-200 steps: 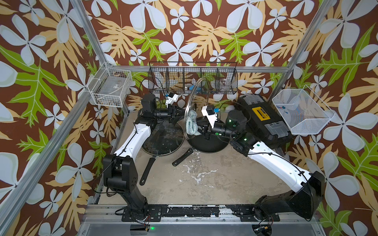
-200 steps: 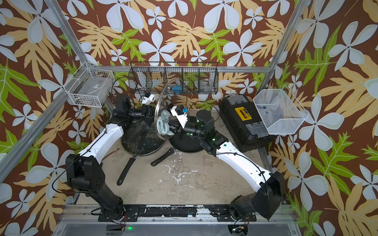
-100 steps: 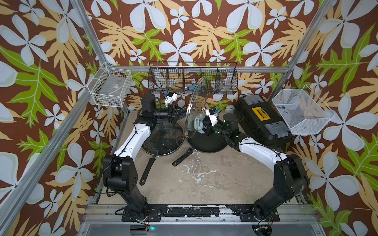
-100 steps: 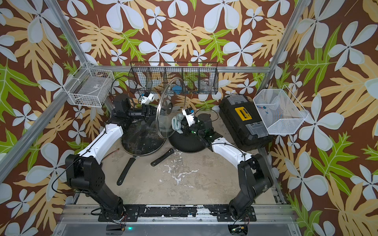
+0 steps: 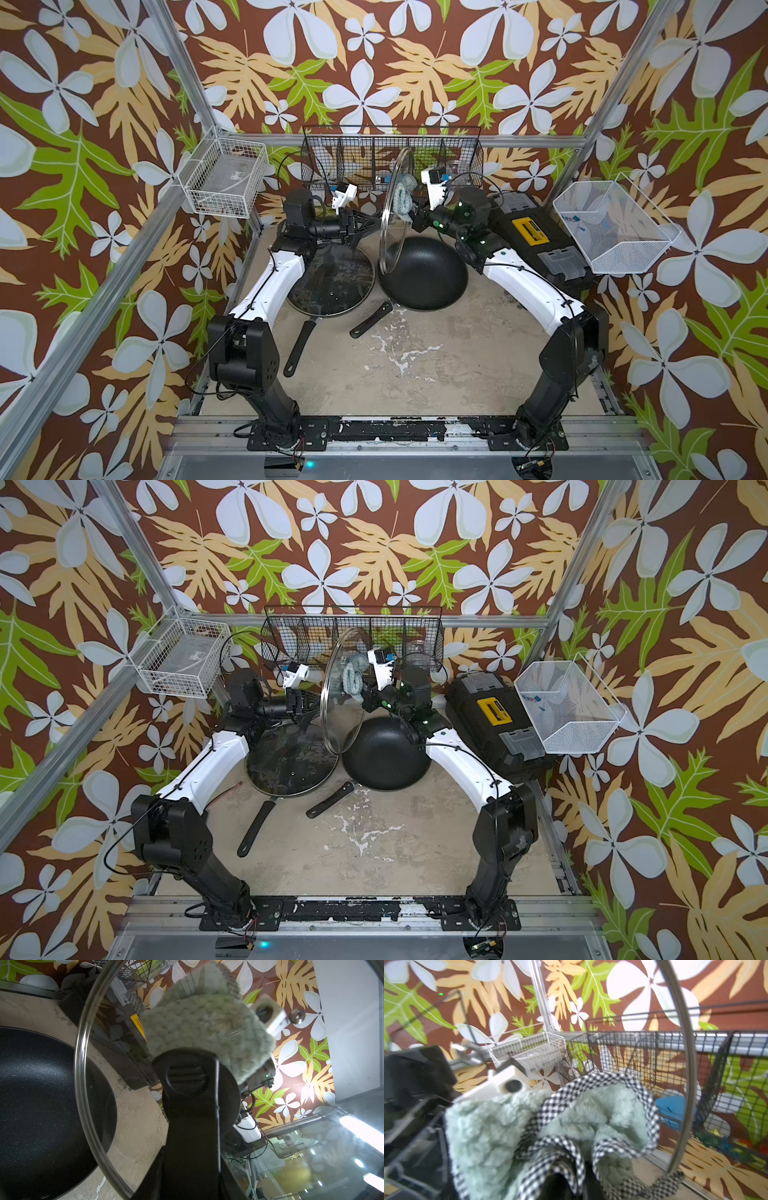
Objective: Wipe the pot lid with a cloth
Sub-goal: Wipe the pot lid.
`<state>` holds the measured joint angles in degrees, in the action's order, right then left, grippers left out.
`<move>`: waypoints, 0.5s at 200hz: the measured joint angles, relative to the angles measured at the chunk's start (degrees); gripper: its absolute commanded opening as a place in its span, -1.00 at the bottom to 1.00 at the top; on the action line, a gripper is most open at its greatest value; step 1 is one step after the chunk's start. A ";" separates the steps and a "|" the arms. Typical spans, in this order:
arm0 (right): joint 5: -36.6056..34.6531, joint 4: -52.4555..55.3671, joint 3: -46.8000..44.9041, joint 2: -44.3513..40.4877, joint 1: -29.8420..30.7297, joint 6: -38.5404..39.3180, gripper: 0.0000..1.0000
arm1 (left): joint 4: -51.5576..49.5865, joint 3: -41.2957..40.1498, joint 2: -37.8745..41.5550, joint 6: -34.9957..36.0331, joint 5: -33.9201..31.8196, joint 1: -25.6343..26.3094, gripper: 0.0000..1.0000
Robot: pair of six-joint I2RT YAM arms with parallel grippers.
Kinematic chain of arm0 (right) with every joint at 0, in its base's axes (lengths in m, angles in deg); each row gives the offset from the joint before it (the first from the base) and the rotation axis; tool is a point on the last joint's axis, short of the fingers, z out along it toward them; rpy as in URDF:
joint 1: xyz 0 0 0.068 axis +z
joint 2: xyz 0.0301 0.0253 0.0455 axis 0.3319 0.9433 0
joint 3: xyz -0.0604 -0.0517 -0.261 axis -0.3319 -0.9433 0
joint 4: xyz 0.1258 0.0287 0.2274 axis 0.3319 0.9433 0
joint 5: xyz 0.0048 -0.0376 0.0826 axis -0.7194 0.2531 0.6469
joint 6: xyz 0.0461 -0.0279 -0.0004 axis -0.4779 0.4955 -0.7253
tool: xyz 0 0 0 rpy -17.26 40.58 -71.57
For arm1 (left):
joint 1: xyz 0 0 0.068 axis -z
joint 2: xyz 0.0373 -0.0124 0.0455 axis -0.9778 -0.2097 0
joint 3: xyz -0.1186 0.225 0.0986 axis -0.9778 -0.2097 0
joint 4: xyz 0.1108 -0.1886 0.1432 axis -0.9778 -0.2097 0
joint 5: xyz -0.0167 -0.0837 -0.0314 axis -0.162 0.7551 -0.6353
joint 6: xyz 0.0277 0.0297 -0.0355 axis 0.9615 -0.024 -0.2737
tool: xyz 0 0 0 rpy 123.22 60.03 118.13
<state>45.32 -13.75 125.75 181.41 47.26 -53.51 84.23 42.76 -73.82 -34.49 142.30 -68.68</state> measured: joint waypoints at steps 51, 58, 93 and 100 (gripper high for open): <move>6.54 -4.15 -8.26 -8.96 5.64 0.09 -1.00 | -0.42 0.00 -0.35 -0.59 3.98 -0.02 -1.00; 7.48 -4.61 -10.47 -10.36 6.60 0.20 -1.00 | -0.63 0.00 -0.35 -0.57 4.42 -0.04 -1.00; 10.36 -6.56 -20.15 -14.40 8.90 -0.17 -1.00 | -1.09 0.00 -0.70 -0.52 5.07 -0.04 -1.00; 9.64 -8.22 -22.58 -15.19 8.90 -0.42 -1.00 | -1.14 0.02 -0.85 -0.66 5.03 -0.07 -1.00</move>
<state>54.96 -21.97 103.18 166.22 56.16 -53.92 83.09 42.79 -74.68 -35.14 147.33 -68.75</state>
